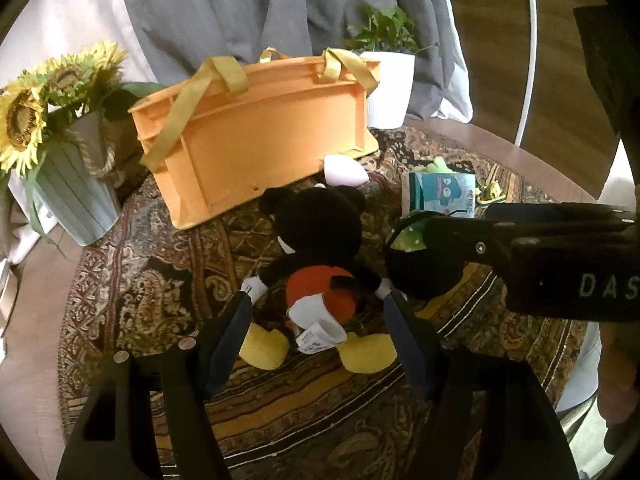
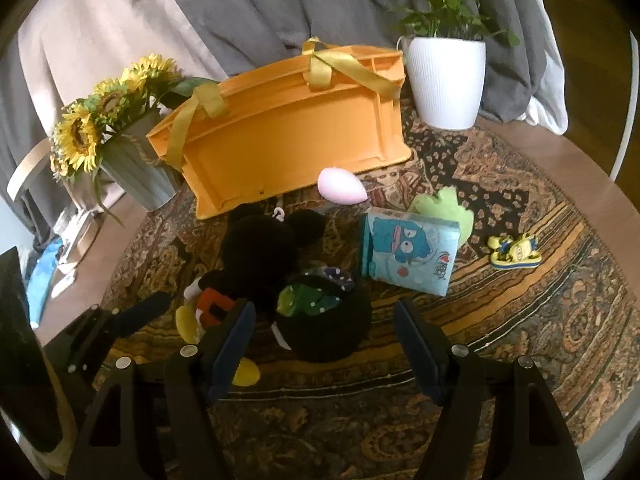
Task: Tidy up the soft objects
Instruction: 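Grasp the Mickey plush with the left tool while the right tool grasps the ladybug plush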
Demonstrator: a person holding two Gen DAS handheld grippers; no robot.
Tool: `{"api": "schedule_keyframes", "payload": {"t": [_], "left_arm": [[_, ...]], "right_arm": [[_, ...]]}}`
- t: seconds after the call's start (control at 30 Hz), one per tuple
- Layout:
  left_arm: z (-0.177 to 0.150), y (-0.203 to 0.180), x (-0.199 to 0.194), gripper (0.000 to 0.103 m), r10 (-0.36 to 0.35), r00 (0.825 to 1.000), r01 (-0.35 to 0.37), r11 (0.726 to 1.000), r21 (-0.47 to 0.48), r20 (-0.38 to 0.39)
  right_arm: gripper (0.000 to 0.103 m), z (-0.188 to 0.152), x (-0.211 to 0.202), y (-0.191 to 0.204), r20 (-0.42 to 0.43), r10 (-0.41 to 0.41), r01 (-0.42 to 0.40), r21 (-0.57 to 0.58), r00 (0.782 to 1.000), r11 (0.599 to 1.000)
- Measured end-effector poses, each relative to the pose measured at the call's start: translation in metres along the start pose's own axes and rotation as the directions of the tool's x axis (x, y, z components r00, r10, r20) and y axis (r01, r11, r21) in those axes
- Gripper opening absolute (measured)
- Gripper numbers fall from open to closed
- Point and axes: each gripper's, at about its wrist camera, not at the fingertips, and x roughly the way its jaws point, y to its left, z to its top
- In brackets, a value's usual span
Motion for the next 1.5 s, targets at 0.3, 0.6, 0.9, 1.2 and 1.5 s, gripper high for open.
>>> {"api": "schedule_keyframes", "payload": {"t": [0.3, 0.6, 0.9, 1.2, 1.5], "left_arm": [[0.002, 0.001, 0.015, 0.066, 0.000, 1.000, -0.001, 1.000, -0.021, -0.020], [0.007, 0.002, 0.031, 0.057, 0.001, 0.999, -0.004, 0.999, -0.049, -0.052], [0.009, 0.003, 0.044, 0.045, -0.014, 0.997, 0.008, 0.998, -0.069, -0.079], [0.010, 0.005, 0.046, 0.042, -0.040, 0.996, 0.031, 0.993, -0.111, -0.078], [0.013, 0.010, 0.034, 0.041, -0.031, 0.998, 0.023, 0.991, -0.131, -0.058]], "right_arm": [[0.072, 0.000, 0.021, -0.008, -0.036, 0.042, -0.041, 0.043, 0.998, 0.998], [0.072, 0.004, 0.037, -0.012, -0.062, 0.077, -0.074, 0.057, 0.995, 0.996], [0.072, 0.004, 0.051, -0.012, -0.096, 0.093, -0.087, 0.064, 0.991, 0.994], [0.065, 0.002, 0.051, -0.010, -0.083, 0.069, -0.065, 0.051, 0.994, 0.997], [0.064, 0.006, 0.039, -0.008, -0.050, 0.030, -0.028, 0.039, 0.998, 0.999]]}}
